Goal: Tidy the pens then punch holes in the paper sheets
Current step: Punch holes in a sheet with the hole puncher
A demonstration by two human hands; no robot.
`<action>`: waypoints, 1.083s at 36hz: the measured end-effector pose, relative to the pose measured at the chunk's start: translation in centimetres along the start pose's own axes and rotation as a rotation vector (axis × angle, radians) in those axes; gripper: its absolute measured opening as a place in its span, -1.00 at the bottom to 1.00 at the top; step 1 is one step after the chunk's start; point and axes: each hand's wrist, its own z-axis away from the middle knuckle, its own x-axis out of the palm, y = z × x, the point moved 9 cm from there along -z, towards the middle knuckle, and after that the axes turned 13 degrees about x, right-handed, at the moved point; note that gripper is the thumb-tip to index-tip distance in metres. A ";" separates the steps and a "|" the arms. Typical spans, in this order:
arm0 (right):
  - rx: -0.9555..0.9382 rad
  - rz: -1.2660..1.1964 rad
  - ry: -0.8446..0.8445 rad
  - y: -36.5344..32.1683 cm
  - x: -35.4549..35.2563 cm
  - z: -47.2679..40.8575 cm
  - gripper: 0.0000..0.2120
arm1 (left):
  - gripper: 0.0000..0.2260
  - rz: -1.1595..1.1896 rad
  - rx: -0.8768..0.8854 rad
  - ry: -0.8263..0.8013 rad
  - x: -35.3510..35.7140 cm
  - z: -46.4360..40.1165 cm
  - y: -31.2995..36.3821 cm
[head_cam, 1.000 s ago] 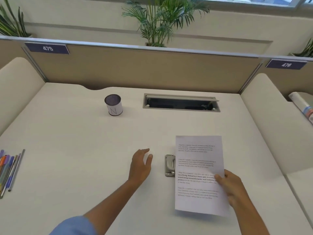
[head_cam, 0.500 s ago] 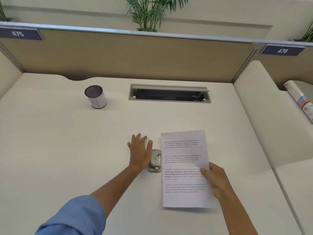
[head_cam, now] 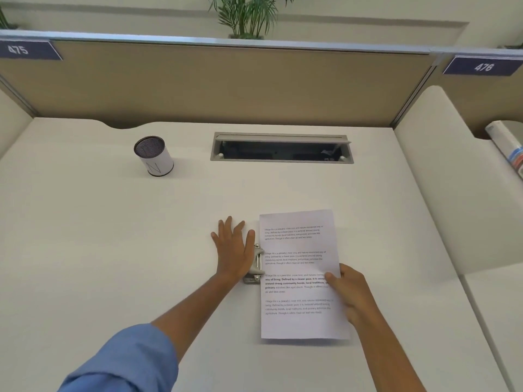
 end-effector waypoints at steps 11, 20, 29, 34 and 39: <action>-0.016 -0.015 -0.008 -0.9 0.5 -0.5 -0.81 | -0.21 -0.002 -0.005 0.004 0.2 0.1 0.0; -0.017 -0.028 -0.023 -1.4 0.8 -1.1 -0.81 | -0.26 -0.009 -0.005 -0.013 0.3 0.0 0.0; -0.025 -0.015 -0.037 -1.7 1.5 -1.7 -0.80 | -0.28 -0.025 0.000 -0.018 0.4 0.0 0.1; -0.021 0.003 -0.056 -1.9 2.1 -1.7 -0.79 | -0.25 -0.023 -0.003 -0.028 0.6 0.1 0.1; -0.021 0.014 -0.052 -2.0 2.3 -1.5 -0.80 | -0.23 -0.027 0.007 -0.031 0.7 0.1 0.2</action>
